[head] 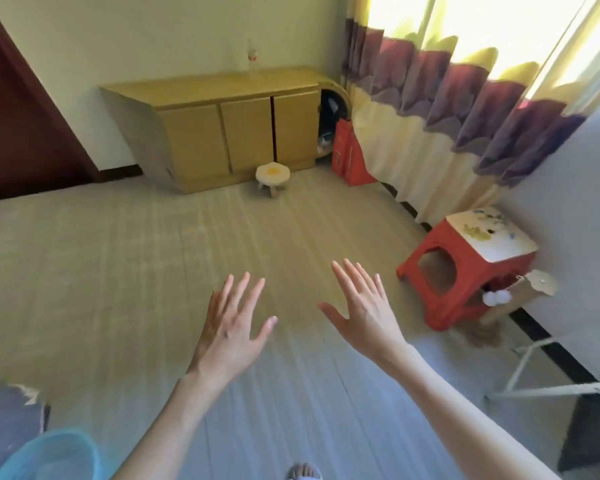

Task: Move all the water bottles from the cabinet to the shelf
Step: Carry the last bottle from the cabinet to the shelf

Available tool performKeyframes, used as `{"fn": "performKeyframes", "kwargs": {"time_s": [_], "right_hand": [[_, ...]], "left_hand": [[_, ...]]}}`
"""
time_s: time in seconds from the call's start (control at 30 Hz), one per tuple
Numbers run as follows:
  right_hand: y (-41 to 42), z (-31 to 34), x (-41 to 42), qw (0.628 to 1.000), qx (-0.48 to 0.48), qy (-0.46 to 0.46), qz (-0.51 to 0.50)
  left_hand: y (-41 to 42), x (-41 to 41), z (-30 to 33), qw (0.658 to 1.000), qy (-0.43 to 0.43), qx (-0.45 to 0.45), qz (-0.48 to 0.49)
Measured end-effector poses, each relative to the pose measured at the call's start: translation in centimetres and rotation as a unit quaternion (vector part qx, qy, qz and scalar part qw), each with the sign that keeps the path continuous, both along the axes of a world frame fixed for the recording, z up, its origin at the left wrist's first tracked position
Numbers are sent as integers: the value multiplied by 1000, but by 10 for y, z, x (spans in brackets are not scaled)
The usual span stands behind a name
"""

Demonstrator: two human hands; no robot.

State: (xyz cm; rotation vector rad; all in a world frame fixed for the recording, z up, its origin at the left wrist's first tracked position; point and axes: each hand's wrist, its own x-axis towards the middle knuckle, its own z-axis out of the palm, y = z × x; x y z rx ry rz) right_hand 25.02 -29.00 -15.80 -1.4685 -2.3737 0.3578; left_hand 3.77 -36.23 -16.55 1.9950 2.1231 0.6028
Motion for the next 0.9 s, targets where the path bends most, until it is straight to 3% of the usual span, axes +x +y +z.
{"fn": "performKeyframes", "kwargs": {"time_s": [0.57,0.9], "right_hand": [[404,-7,-130,1000,-8,-23,11],[631,-12,-161,999,-30,-24,-27]], "left_hand": [[384,-142,-12,998,-12,-46,50],[625,-191,-16,998,17,-53,9]]}}
